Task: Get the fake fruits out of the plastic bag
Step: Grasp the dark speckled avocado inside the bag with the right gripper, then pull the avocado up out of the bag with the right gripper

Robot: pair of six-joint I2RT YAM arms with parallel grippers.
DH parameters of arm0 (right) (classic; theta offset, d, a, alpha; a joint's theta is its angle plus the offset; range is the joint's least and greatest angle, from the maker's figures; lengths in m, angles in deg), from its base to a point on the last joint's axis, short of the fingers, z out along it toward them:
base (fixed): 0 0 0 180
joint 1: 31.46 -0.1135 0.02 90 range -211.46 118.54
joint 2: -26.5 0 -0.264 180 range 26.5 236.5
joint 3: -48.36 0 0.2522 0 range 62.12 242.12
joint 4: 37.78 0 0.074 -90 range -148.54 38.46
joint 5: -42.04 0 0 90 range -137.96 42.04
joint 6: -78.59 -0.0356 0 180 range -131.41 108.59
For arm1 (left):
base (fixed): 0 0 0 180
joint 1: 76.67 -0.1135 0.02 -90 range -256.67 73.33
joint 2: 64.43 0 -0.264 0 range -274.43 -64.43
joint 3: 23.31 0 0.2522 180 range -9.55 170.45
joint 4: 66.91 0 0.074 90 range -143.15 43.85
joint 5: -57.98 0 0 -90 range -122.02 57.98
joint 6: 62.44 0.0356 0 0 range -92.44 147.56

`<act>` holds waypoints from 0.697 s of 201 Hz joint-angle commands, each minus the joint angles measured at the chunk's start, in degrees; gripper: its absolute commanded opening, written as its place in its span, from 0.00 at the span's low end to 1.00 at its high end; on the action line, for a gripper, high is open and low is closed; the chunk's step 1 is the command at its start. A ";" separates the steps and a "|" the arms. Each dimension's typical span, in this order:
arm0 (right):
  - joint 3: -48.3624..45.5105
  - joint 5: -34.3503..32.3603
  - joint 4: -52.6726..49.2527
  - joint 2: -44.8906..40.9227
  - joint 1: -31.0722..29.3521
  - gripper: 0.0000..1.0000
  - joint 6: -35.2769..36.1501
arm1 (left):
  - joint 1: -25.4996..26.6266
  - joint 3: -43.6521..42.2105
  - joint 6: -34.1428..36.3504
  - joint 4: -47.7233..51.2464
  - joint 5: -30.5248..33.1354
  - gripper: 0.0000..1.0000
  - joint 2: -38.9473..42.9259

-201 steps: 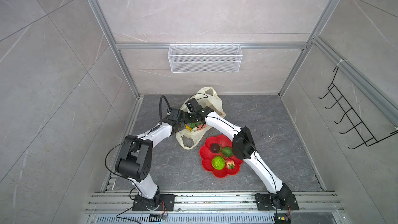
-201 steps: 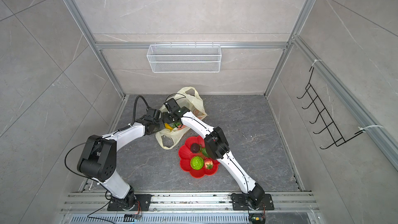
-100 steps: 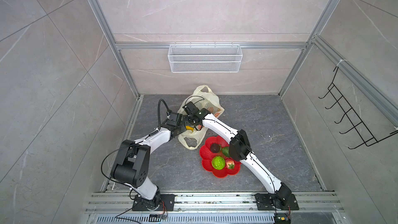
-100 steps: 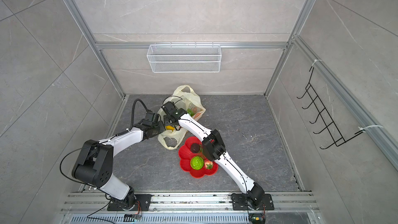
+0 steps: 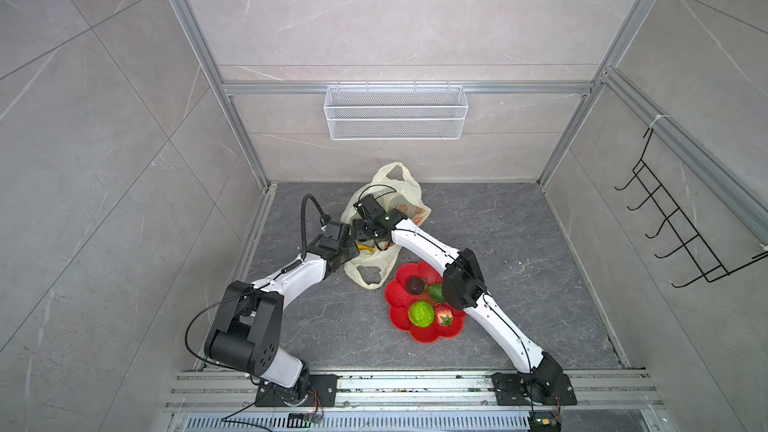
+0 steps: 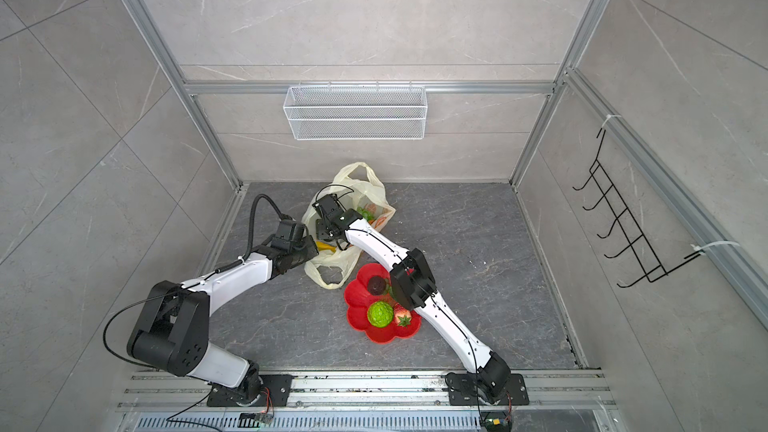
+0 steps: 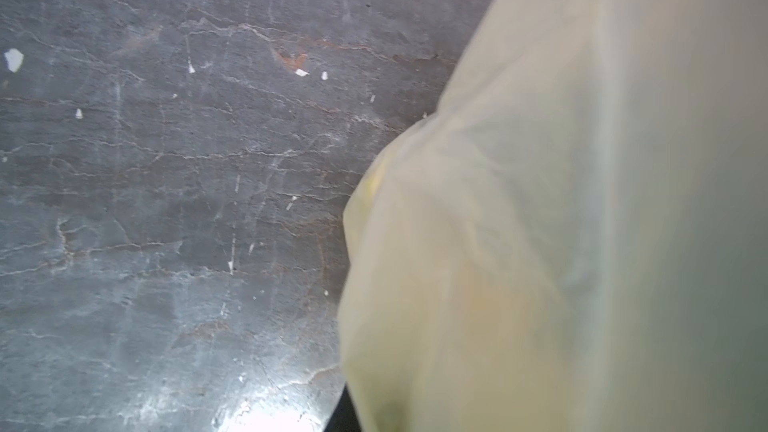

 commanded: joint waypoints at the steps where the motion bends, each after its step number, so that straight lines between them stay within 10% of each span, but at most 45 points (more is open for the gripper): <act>1: 2.52 -3.78 -4.59 4.23 0.83 0.68 -0.47 | 0.93 -2.00 -1.50 -1.04 1.53 0.00 4.21; 140: -8.78 3.78 0.21 -10.60 0.06 0.46 1.56 | 0.46 3.92 0.77 3.07 3.14 0.00 -2.97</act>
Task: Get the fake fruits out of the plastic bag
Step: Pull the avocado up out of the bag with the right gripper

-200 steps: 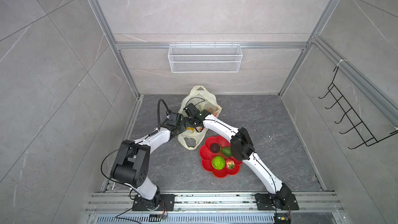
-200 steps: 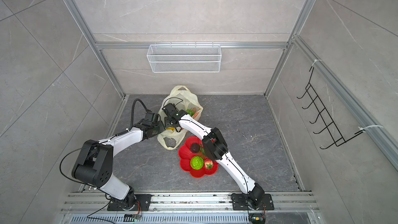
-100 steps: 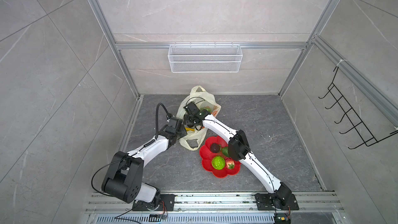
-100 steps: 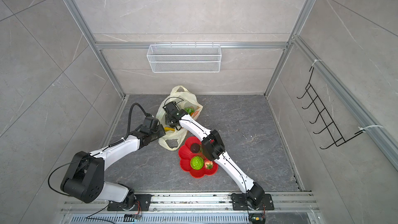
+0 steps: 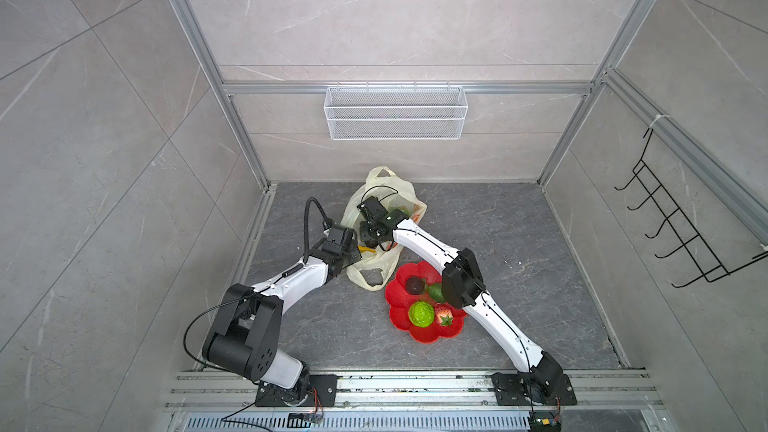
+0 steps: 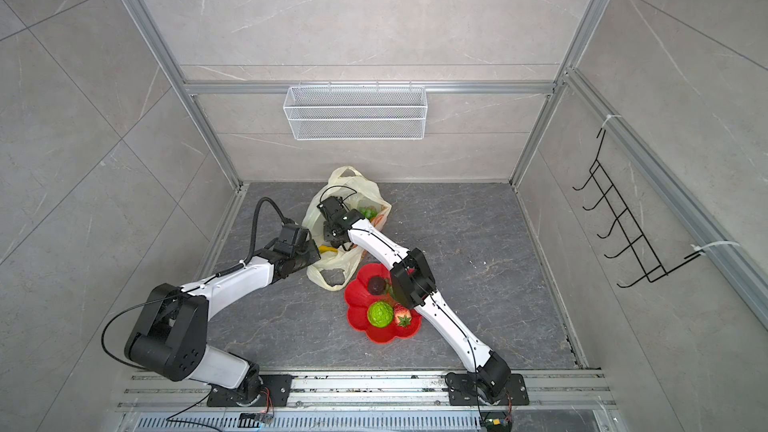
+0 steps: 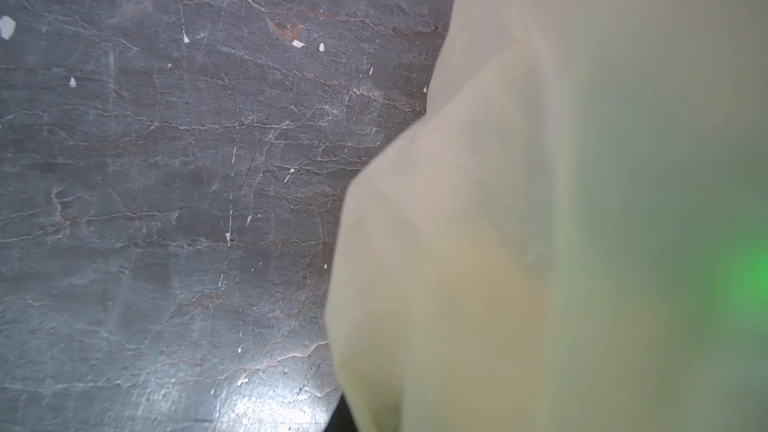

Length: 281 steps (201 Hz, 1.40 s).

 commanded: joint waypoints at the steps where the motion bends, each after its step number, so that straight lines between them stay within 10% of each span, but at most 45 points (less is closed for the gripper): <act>1: -5.46 3.13 2.65 -9.46 -0.90 0.46 1.28 | -0.57 3.94 1.22 1.57 1.73 0.00 -2.07; 281: -59.13 10.23 28.08 -46.07 2.35 0.54 -1.23 | -9.03 0.13 4.34 1.19 -1.26 0.00 -1.97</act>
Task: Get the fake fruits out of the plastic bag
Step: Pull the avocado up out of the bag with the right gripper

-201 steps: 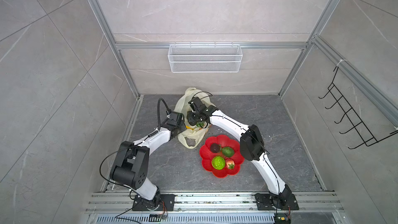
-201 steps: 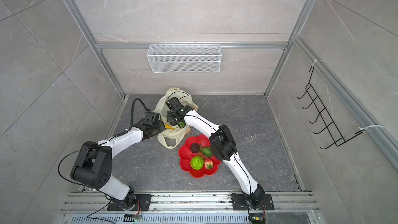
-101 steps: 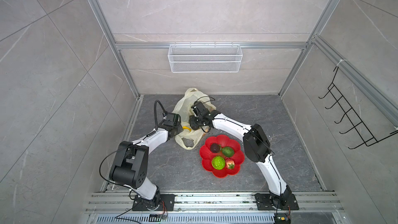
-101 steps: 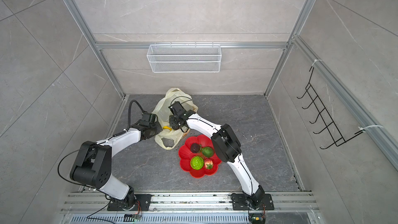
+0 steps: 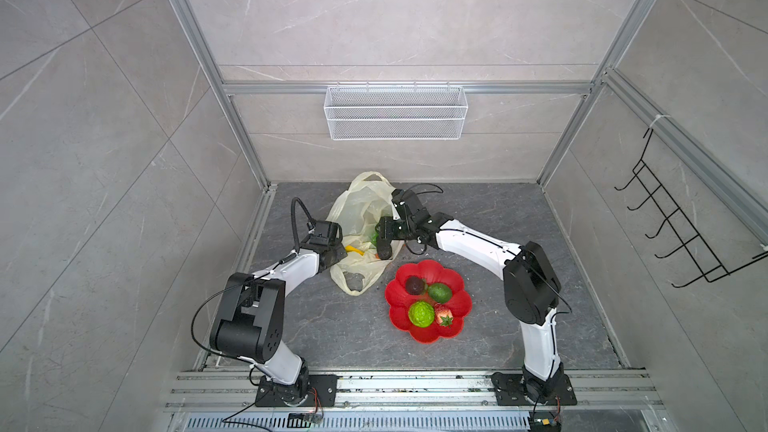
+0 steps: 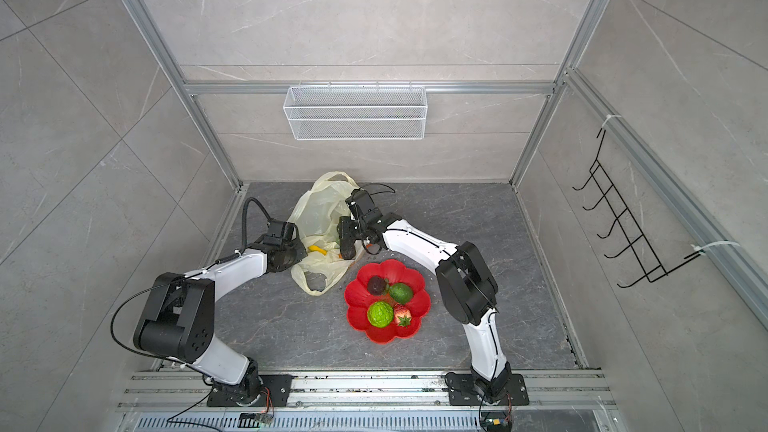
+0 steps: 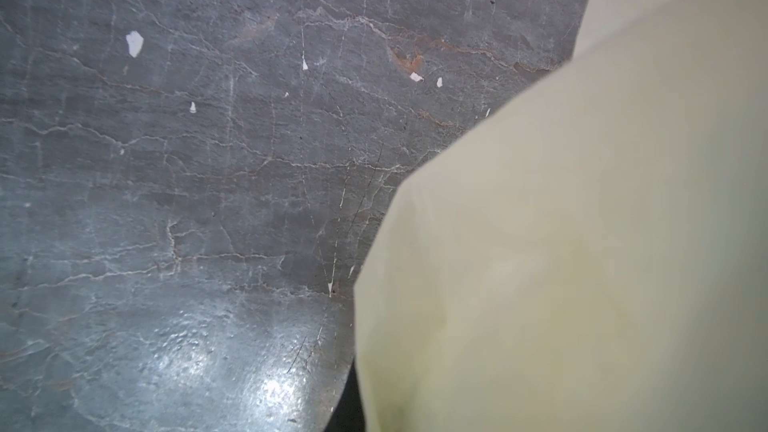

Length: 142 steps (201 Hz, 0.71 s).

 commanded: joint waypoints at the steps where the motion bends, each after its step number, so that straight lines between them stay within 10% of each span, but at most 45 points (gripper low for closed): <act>1: -2.39 -0.75 0.56 -3.18 -0.34 0.54 0.18 | -0.38 -0.91 2.04 -0.51 0.11 0.00 1.97; 142: 9.71 -15.52 -12.69 12.51 -5.79 0.61 6.17 | -0.38 -2.29 1.83 -2.29 -1.85 0.00 3.47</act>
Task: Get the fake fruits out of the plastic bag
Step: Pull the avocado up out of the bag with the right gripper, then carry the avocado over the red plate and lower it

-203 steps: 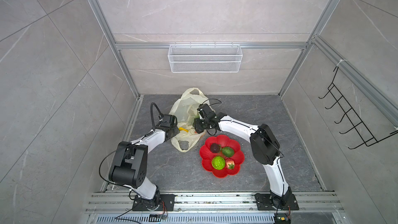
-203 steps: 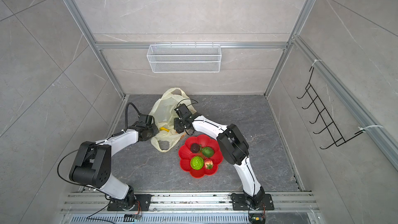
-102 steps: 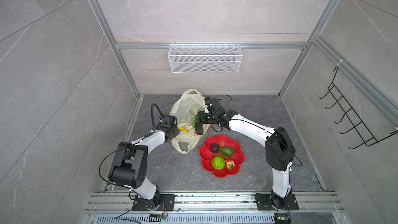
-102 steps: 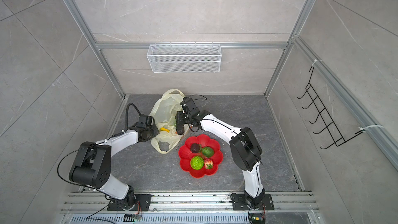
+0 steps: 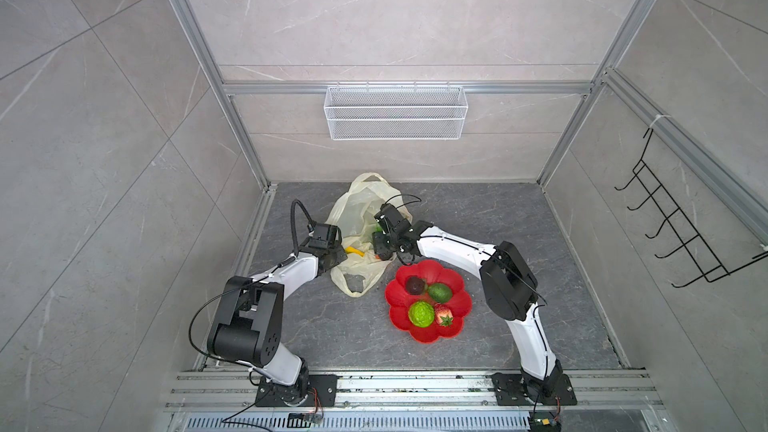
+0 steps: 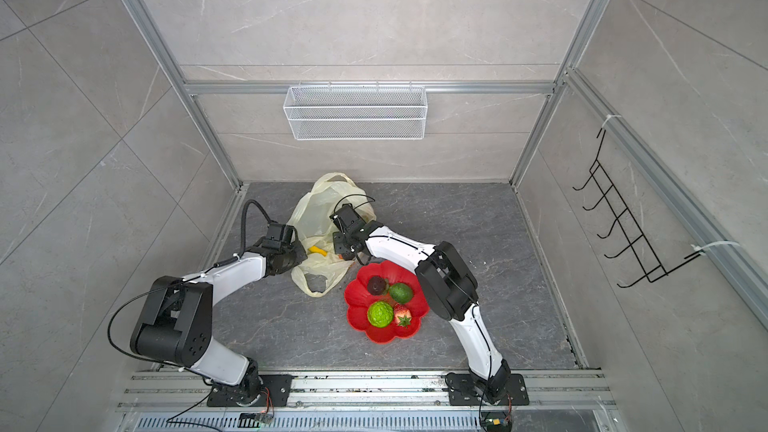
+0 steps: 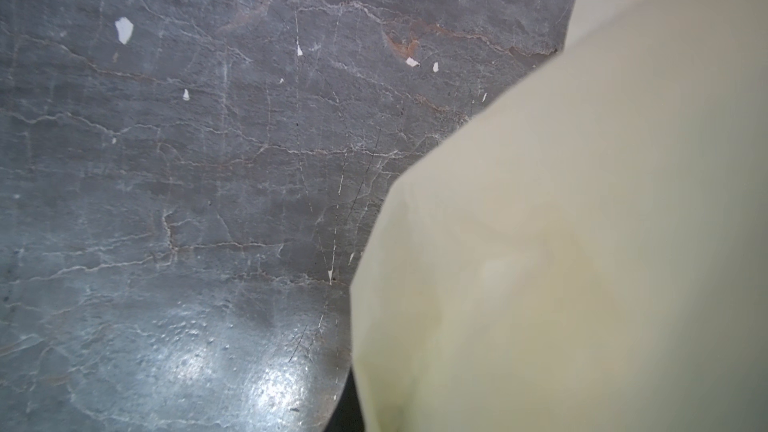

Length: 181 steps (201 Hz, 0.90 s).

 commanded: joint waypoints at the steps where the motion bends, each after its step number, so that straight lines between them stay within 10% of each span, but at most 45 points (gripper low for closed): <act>1: 3.03 -3.89 -4.61 2.01 -1.18 0.61 1.53 | -0.38 -0.06 1.18 -0.86 -0.44 0.00 2.00; 86: -1.64 -1.83 -3.03 -5.64 -1.24 0.46 1.09 | -0.41 -0.15 1.61 -1.06 -0.75 0.00 1.85; 181: -26.86 -3.23 -1.02 -31.60 -3.54 0.46 0.84 | -0.39 -0.25 2.30 -1.05 -1.09 0.00 2.31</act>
